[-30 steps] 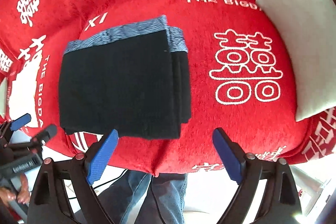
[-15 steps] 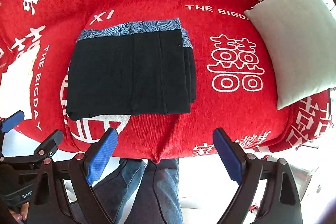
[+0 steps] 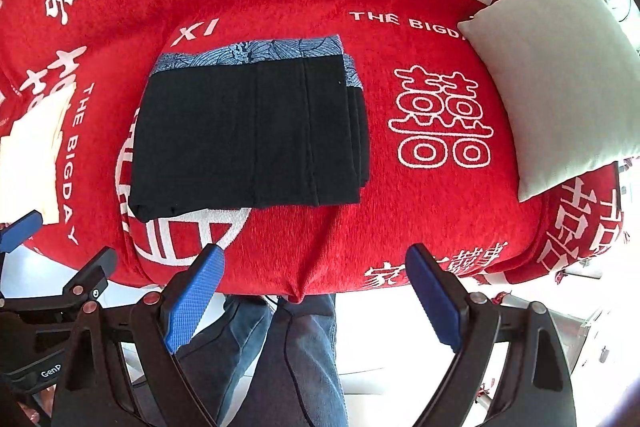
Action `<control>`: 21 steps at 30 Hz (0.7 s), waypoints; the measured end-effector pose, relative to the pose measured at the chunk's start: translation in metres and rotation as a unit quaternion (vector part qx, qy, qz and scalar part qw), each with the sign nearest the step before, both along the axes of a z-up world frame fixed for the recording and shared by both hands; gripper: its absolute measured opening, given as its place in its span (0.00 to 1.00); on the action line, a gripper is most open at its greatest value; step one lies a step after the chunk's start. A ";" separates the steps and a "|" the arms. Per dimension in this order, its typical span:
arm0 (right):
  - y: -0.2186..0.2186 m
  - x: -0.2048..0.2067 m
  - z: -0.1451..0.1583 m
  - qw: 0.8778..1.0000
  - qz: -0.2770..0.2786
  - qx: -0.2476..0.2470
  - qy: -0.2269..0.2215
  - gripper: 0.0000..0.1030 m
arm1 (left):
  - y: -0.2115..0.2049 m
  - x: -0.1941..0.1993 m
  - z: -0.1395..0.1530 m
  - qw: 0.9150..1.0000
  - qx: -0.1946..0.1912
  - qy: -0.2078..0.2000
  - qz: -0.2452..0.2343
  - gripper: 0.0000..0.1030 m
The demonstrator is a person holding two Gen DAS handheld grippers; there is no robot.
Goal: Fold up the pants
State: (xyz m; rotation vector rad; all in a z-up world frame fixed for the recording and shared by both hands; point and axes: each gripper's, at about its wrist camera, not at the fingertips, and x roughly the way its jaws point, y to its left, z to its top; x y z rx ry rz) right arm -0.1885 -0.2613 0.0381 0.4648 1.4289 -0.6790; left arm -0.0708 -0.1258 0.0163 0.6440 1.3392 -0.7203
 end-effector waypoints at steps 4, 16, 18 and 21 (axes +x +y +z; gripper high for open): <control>0.001 0.002 0.002 1.000 0.001 -0.002 0.001 0.91 | 0.000 -0.001 0.000 1.000 0.001 -0.002 -0.001 1.00; 0.001 0.006 0.002 1.000 0.003 -0.005 0.005 0.91 | 0.000 0.001 0.000 1.000 0.000 0.002 -0.001 1.00; 0.001 0.007 0.002 1.000 0.002 -0.006 0.005 0.91 | -0.001 0.001 0.000 1.000 0.000 0.003 -0.001 1.00; 0.000 0.008 0.002 1.000 0.000 -0.005 0.006 0.91 | -0.003 0.001 -0.001 1.000 0.002 0.005 0.000 1.00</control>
